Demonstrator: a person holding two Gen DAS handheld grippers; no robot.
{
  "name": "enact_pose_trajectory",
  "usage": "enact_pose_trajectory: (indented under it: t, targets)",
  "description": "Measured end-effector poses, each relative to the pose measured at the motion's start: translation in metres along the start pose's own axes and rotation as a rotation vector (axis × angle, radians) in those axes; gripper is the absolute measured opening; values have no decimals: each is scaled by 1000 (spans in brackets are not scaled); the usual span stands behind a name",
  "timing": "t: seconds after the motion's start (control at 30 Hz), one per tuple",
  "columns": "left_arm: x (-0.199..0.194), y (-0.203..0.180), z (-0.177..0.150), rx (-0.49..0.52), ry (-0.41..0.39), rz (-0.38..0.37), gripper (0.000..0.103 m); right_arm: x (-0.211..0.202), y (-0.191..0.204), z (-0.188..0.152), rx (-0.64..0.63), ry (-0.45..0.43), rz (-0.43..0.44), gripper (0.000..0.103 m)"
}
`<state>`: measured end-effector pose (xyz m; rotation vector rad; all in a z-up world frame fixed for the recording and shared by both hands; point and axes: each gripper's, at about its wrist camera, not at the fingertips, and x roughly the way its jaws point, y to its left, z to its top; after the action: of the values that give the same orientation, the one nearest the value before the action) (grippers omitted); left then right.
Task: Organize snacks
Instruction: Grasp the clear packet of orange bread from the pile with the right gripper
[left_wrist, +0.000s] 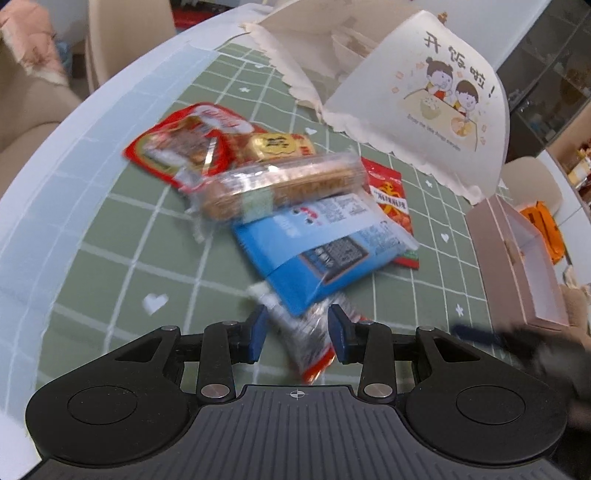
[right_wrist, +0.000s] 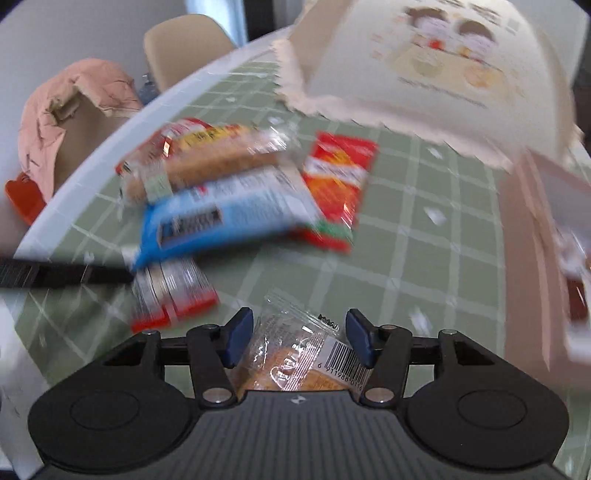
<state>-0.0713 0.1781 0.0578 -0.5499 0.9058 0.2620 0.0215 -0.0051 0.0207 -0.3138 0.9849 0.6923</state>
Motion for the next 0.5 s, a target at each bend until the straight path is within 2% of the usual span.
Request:
enact_pose_trajectory:
  t: [0.13, 0.2, 0.37, 0.43, 0.5]
  targets:
    - [25, -30, 5, 121, 23, 37, 42, -17, -18, -29, 40, 3, -47, 56]
    - [33, -46, 4, 201, 5, 51, 45, -22, -24, -40, 58, 0, -66, 56]
    - [36, -76, -4, 377, -11, 108, 45, -28, -32, -57, 95, -5, -73, 58]
    - [34, -79, -12, 428, 20, 114, 45, -30, -34, -61, 95, -12, -73, 58]
    - [32, -71, -21, 439, 60, 124, 42, -30, -34, -62, 91, -15, -70, 58]
